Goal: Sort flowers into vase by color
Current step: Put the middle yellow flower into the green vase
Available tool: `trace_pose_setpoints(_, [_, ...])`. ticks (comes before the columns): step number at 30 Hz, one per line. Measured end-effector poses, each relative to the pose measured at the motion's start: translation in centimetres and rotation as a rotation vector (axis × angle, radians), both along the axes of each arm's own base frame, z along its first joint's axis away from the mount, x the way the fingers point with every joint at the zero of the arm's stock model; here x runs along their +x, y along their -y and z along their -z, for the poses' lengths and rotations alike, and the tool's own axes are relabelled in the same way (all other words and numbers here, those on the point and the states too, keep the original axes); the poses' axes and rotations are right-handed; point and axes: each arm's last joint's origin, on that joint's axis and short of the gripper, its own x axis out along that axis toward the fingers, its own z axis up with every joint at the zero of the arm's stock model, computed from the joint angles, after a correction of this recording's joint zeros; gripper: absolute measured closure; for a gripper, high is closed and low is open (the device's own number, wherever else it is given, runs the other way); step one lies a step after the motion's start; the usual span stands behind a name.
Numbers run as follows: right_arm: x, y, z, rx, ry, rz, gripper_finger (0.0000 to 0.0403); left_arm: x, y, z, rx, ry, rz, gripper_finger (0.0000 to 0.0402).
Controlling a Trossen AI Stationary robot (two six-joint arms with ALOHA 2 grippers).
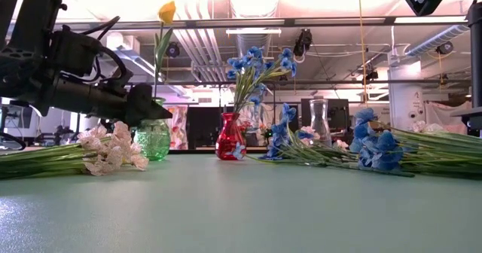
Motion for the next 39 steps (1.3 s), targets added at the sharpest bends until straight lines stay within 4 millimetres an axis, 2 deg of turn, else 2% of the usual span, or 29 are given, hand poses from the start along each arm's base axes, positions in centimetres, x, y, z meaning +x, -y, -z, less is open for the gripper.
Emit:
trace_pose_setpoints(10, [0.0,0.0,0.0,-0.004,0.0,-0.001,0.0083,0.3,-0.3,-0.4,0.032,0.003,-0.057,0.0038])
trace_pose_setpoints(39, [0.0,0.0,0.0,-0.015,0.001,-0.003,0.0083,-0.2,0.1,-1.7,0.006,0.117,-0.014,0.0038])
